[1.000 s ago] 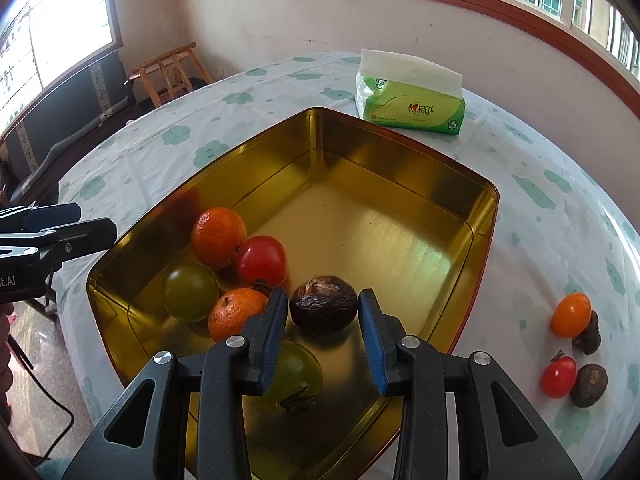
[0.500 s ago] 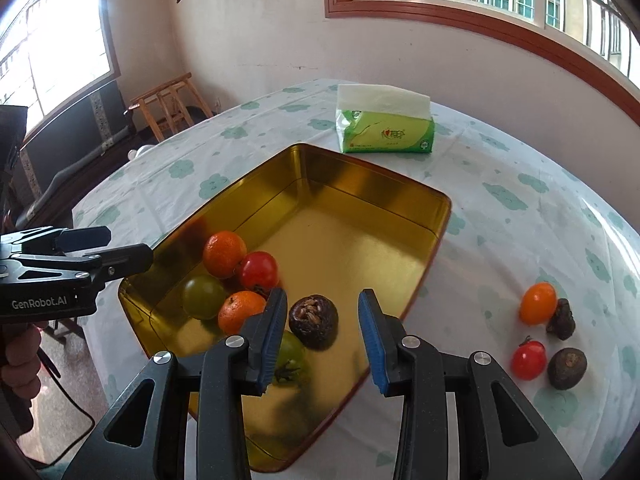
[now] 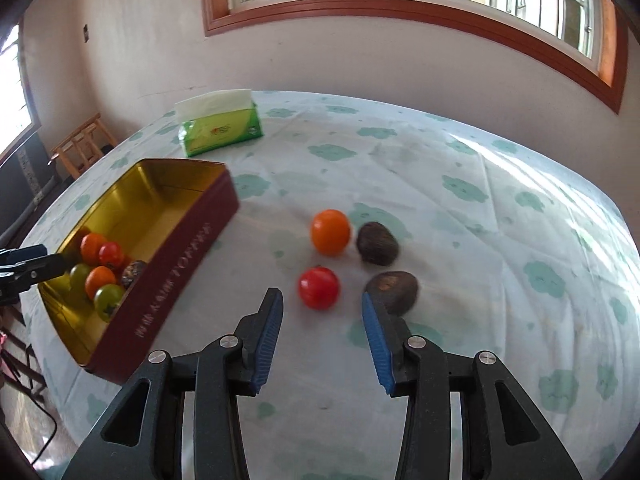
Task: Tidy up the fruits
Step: 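Move the right tool to the other dark brown fruit and grasp it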
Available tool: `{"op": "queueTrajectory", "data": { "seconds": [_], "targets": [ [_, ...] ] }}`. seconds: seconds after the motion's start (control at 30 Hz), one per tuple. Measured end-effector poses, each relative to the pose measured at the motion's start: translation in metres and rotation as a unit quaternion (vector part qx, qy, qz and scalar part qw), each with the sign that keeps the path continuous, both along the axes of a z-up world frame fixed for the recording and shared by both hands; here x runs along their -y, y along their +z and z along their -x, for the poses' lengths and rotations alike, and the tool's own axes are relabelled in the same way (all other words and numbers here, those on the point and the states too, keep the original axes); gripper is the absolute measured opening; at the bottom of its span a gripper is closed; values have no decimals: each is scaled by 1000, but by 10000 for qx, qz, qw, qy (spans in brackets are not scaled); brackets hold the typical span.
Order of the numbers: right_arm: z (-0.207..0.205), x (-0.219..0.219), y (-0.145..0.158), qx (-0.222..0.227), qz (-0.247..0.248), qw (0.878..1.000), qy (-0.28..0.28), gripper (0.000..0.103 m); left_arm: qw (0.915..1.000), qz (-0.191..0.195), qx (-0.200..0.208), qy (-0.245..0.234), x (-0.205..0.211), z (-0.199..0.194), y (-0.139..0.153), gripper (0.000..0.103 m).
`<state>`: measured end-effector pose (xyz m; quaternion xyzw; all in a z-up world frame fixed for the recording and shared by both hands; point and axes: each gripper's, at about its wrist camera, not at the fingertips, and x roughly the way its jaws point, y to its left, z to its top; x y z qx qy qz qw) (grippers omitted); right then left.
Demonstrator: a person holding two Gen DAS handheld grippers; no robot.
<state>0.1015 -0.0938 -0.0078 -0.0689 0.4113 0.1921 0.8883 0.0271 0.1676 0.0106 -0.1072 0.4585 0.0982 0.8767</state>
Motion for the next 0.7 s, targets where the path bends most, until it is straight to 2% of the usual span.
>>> {"op": "queueTrajectory", "data": {
  "seconds": [0.2,0.7],
  "targets": [
    [-13,23,-18,-111,76,9998,-164,46,9994,-28,-23,-330,29,-12,1,77],
    [-46,13,-45,-185,157,9996,-127,46,9950,-105,-86,-992,92,-43,1,77]
  ]
}}
